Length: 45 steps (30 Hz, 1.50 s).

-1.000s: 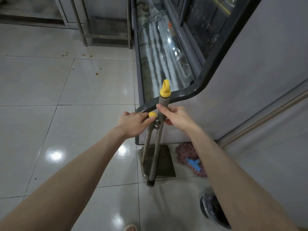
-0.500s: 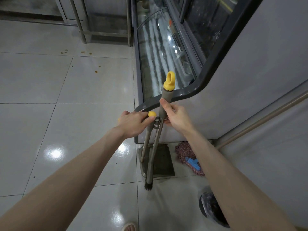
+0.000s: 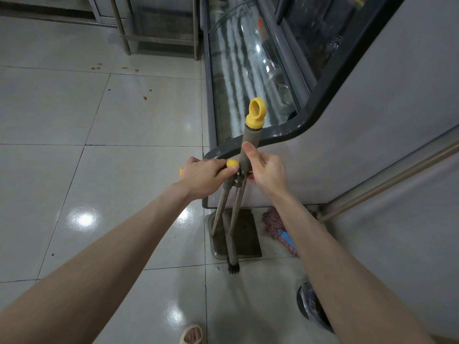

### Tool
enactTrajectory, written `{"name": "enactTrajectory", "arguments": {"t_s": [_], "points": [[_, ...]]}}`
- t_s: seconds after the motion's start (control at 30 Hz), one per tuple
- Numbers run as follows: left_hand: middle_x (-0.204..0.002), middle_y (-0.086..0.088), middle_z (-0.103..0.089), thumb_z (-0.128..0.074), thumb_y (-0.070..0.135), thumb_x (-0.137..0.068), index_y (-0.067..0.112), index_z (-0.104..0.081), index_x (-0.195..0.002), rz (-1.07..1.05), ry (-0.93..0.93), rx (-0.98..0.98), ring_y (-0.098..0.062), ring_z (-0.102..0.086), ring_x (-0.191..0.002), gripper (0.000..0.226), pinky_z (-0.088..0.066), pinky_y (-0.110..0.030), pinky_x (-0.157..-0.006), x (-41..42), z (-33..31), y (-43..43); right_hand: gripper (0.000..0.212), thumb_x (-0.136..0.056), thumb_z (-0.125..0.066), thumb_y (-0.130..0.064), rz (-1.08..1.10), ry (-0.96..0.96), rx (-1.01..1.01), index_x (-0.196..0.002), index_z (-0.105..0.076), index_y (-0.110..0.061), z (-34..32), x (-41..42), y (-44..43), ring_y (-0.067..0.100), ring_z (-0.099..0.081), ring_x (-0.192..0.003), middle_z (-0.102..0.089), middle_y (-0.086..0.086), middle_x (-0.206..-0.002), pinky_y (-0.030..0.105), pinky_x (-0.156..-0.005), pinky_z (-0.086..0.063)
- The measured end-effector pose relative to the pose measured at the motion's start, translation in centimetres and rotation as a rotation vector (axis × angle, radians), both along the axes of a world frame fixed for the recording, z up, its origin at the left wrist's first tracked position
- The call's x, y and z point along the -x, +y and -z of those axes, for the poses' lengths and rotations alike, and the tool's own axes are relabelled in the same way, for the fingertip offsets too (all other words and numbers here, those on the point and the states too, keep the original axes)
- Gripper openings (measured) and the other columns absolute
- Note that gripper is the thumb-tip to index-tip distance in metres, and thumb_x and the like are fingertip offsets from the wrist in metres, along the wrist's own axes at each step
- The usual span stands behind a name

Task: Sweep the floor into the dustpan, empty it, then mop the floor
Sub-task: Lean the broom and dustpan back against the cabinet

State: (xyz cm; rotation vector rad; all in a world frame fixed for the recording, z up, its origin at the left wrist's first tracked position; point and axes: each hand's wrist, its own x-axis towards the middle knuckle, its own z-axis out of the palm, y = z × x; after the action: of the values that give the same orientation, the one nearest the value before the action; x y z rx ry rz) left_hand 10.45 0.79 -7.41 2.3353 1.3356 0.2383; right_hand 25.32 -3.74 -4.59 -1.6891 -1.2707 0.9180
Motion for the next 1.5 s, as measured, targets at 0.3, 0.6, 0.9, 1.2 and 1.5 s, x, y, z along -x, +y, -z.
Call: {"name": "enactTrajectory", "arguments": {"t_s": [0.3,0.6,0.9,1.2,1.5], "points": [[-0.066,0.009,-0.049,-0.026,0.052,-0.099,0.018,-0.052,-0.084,0.002,0.005,-0.001,-0.015,-0.052,-0.072,0.045,-0.028,-0.033,-0.085,0.2,0.0,0.1,0.107,-0.056,-0.048,-0.091,-0.014,0.048,0.026,-0.088,-0.065,0.01,0.9,0.2,0.2,0.039,-0.068,-0.078,-0.067,0.028,-0.081,0.054,-0.073,-0.056],[-0.075,0.004,-0.057,-0.025,0.052,-0.098,0.02,-0.055,-0.091,0.006,0.013,-0.007,-0.013,-0.051,-0.074,0.045,-0.028,-0.032,-0.083,0.2,-0.3,-0.5,0.063,-0.075,-0.038,-0.072,-0.128,-0.012,0.136,-0.062,-0.052,-0.012,-0.3,-0.1,-0.2,0.016,-0.054,-0.06,-0.051,0.001,-0.056,0.034,-0.068,-0.048],[-0.076,0.002,-0.058,-0.025,0.053,-0.098,0.018,-0.056,-0.09,-0.017,0.036,-0.025,-0.016,-0.054,-0.076,0.047,-0.027,-0.033,-0.084,-0.3,0.1,-0.2,0.061,-0.09,-0.039,-0.062,0.033,-0.09,0.063,-0.052,-0.044,-0.014,0.5,0.6,-0.2,0.017,-0.053,-0.058,-0.049,0.002,-0.053,0.036,-0.067,-0.049],[-0.078,0.002,-0.06,-0.025,0.053,-0.098,0.018,-0.058,-0.095,-0.014,0.036,0.029,-0.015,-0.055,-0.078,0.048,-0.024,-0.032,-0.084,0.0,-0.7,-0.4,0.077,-0.063,-0.041,-0.088,-0.002,0.039,0.177,-0.061,-0.052,-0.012,0.4,0.5,-0.2,0.033,-0.066,-0.078,-0.059,0.011,-0.066,0.051,-0.08,-0.055],[-0.063,0.009,-0.048,-0.028,0.054,-0.098,0.018,-0.061,-0.099,-0.024,0.022,0.149,-0.012,-0.051,-0.073,0.049,-0.03,-0.037,-0.093,0.4,-1.6,-0.4,0.069,-0.087,-0.054,-0.054,-0.111,0.229,0.272,-0.115,-0.059,0.008,-1.3,-0.5,-0.9,0.027,-0.067,-0.1,-0.068,0.023,-0.106,0.032,-0.084,-0.054]]}}
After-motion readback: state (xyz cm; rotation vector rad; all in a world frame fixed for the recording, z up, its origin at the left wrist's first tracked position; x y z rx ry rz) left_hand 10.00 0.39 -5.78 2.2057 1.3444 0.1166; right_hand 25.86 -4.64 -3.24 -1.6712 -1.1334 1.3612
